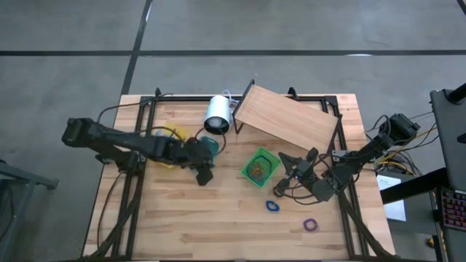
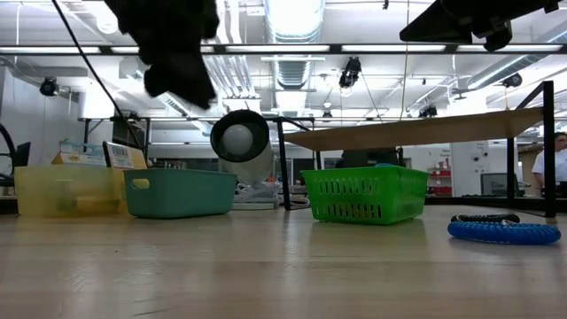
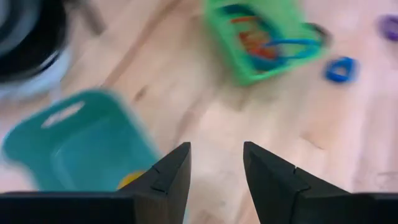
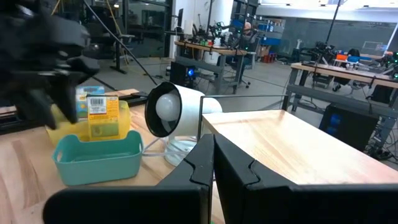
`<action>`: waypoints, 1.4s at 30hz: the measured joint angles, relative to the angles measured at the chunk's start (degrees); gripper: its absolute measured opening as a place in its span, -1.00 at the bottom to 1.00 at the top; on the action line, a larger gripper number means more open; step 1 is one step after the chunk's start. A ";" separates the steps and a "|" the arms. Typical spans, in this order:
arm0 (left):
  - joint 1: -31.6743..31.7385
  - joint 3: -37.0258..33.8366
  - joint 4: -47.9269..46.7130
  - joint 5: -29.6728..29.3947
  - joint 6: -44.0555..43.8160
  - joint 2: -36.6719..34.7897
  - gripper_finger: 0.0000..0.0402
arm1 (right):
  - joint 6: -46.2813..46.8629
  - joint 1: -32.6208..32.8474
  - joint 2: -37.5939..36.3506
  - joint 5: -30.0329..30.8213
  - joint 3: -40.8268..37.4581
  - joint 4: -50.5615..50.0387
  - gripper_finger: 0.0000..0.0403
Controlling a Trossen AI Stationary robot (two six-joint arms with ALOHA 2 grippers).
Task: Pick & Place Office Desk Supplies
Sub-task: Put the black spring keychain into the blue bin
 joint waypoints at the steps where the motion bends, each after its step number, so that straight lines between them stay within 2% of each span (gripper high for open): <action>1: -1.29 0.00 1.57 -0.49 2.01 -0.05 -0.25 | 0.01 0.01 0.00 0.00 0.00 0.00 -0.96; 6: -9.27 0.00 7.96 -4.70 12.03 -0.03 -0.24 | 0.02 0.00 0.00 0.00 0.00 0.00 -0.96; 10: -16.18 -0.04 12.59 -10.60 16.23 -1.30 -0.24 | 0.01 0.00 0.00 -0.01 0.00 0.00 -0.96; 17: -24.22 -0.11 14.09 -11.37 25.43 -5.76 -0.24 | 0.02 0.01 0.00 0.00 0.00 0.02 -0.96; 21: -24.36 -1.84 15.74 -6.64 30.49 -9.05 -0.24 | 0.02 0.02 0.00 -0.01 0.00 0.02 -0.96; 27: -22.35 -13.85 28.36 0.39 38.86 -18.37 -0.24 | 0.02 0.01 0.00 0.00 0.00 0.00 -0.96; 30: -22.22 -19.59 32.65 0.74 41.67 -24.16 -0.24 | 0.01 0.02 0.00 0.00 0.00 0.00 -0.96; 35: -22.20 -26.80 33.28 0.41 42.28 -33.53 -0.24 | 0.01 0.02 0.00 0.00 0.00 0.01 -0.96; 42: -22.20 -31.77 33.27 0.25 42.26 -42.81 -0.24 | 0.00 0.02 0.00 -0.01 0.00 0.01 -0.96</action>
